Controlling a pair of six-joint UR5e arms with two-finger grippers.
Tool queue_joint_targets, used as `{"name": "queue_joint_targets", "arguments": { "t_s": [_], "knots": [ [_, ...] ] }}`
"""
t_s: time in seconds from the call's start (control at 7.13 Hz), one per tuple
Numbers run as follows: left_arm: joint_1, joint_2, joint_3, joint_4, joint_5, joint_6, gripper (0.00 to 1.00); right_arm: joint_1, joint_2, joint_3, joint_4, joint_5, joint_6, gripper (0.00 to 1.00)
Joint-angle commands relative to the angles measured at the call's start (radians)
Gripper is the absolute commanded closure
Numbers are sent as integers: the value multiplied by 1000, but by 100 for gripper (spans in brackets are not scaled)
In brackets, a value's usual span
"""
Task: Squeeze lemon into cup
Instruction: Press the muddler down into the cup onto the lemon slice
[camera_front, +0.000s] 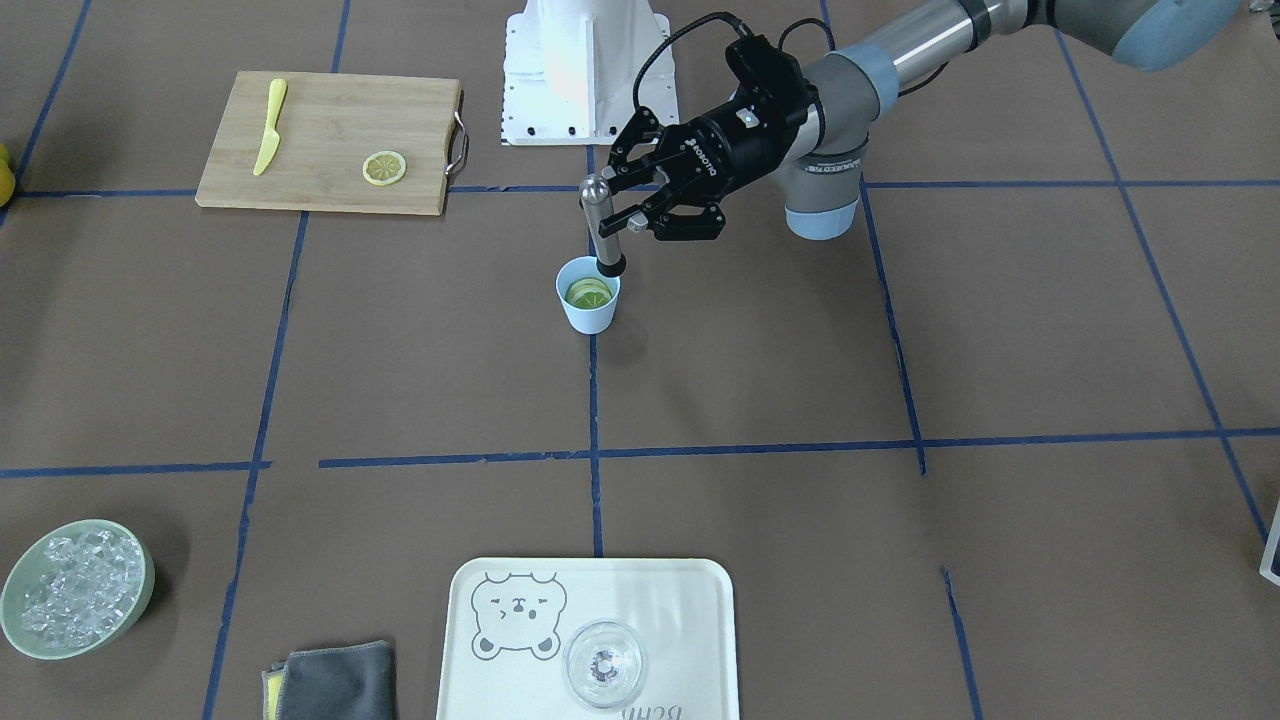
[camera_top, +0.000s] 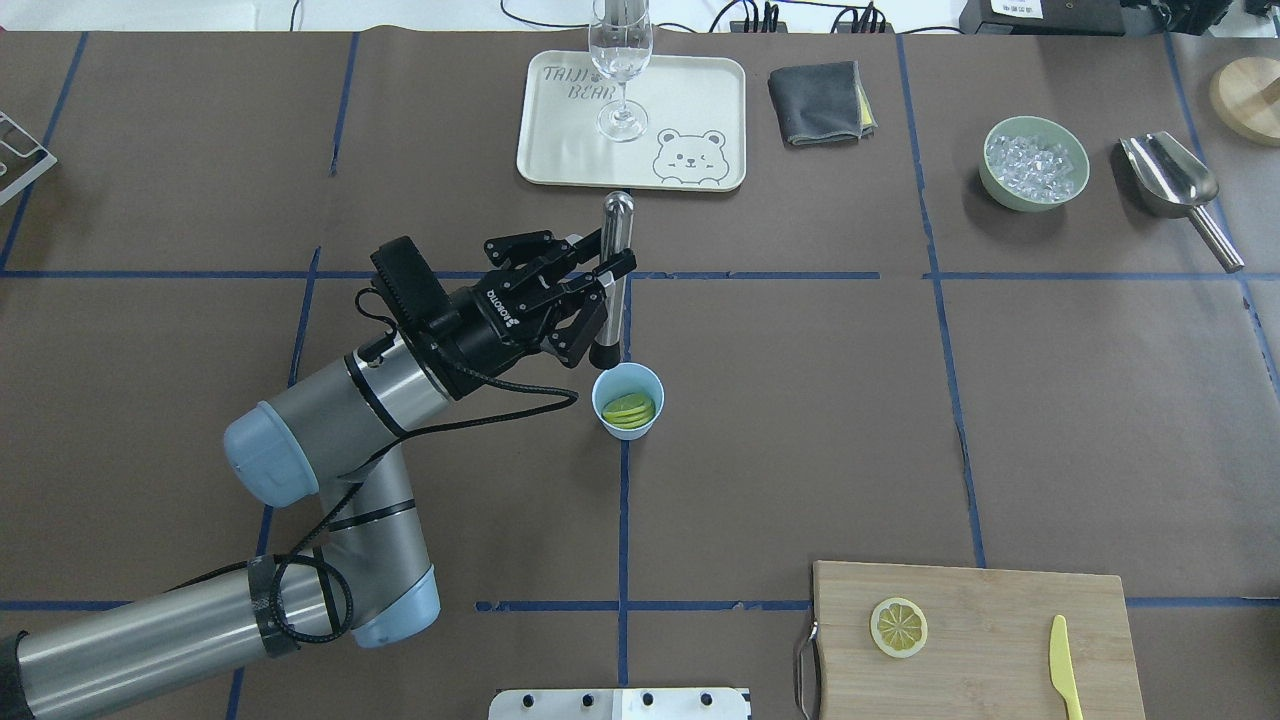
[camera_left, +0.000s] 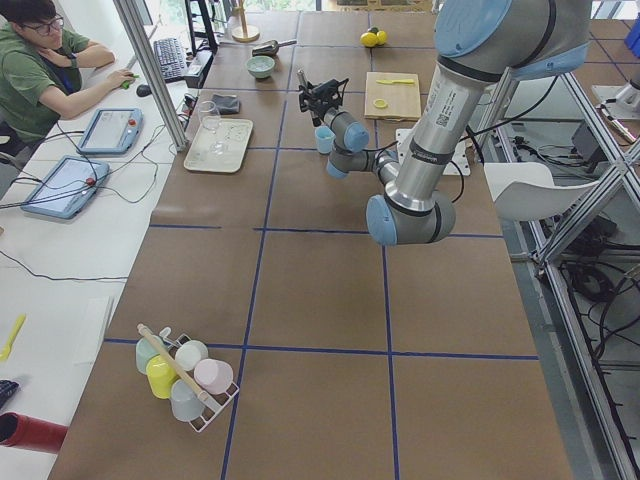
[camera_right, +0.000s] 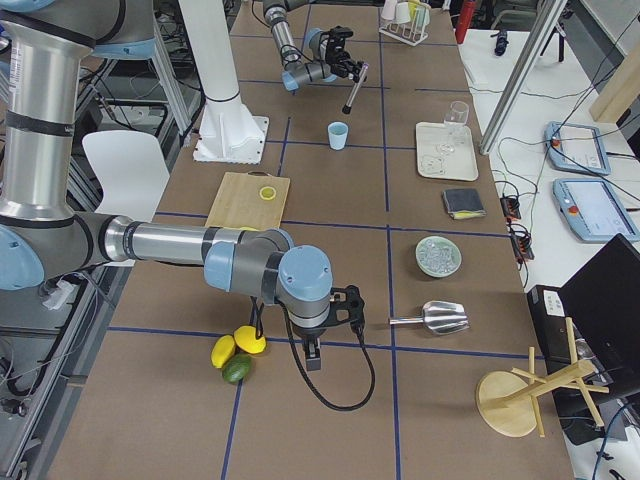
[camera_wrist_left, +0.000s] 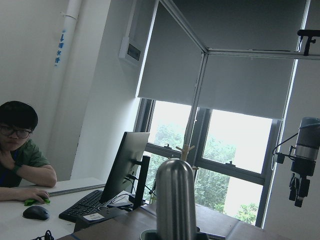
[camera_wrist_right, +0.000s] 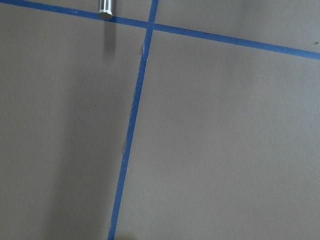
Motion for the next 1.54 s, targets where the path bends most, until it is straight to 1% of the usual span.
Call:
{"name": "queue_joint_targets", "arguments": {
  "t_s": [0.0, 0.14, 0.56, 0.84, 0.98, 1.4],
  "knots": [
    [28, -24, 33, 0, 18, 30, 100, 0, 1, -3, -1, 0, 0, 0],
    [29, -47, 73, 2, 35, 30, 100, 0, 1, -9, 1, 2, -5, 0],
    [67, -43, 138, 3, 57, 33, 100, 0, 1, -10, 1, 0, -2, 0],
    [115, -43, 150, 6, 107, 98, 100, 0, 1, -10, 1, 0, 0, 0],
    [114, -45, 141, 6, 101, 99, 100, 0, 1, -9, 1, 0, 0, 0],
    [92, -49, 31, 12, 100, 101, 100, 0, 3, -9, 1, 2, 0, 0]
  ]
}}
